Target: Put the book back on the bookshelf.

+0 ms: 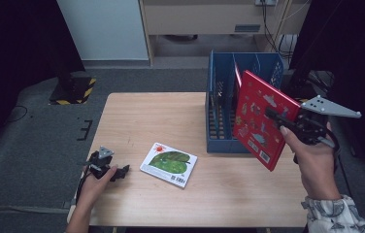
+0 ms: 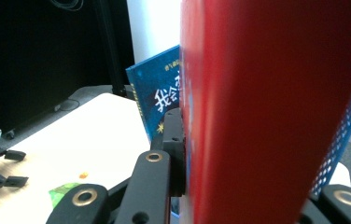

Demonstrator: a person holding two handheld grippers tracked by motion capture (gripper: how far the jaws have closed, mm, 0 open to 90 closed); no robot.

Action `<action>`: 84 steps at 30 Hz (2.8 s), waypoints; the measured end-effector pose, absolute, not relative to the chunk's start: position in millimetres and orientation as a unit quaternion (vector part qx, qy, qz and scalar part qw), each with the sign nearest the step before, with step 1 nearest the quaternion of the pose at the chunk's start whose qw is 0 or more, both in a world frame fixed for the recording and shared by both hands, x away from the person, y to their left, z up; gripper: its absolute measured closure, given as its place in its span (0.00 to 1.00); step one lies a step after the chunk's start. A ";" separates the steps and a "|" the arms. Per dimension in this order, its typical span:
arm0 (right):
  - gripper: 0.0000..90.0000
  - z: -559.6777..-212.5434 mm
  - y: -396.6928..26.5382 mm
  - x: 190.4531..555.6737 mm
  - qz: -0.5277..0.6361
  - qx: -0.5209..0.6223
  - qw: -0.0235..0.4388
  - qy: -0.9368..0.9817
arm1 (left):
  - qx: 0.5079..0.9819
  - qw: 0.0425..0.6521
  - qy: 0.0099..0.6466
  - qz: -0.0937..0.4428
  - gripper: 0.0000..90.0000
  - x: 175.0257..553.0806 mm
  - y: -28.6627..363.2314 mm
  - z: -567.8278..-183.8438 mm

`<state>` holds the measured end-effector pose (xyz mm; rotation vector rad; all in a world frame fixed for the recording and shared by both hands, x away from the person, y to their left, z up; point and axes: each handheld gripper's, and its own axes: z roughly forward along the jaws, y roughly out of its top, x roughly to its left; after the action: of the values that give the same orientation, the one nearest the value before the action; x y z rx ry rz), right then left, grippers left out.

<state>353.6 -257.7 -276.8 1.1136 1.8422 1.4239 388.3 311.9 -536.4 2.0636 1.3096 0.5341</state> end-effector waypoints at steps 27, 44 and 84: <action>0.88 -282.0 -273.9 375.7 0.496 0.452 0.307 0.675 | 0.785 0.314 0.495 0.202 0.00 388.6 311.8 -536.3; 0.88 -281.7 -262.1 422.8 0.460 0.484 0.324 0.671 | 0.786 0.314 0.493 0.201 0.00 389.1 311.4 -536.3; 0.88 -301.7 -242.0 495.6 0.449 0.532 0.339 0.633 | 0.787 0.316 0.491 0.200 0.00 390.2 310.6 -536.4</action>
<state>495.6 -242.0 -301.7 1.3851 1.6495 1.1687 390.2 310.6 -536.4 2.0725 1.2930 0.5281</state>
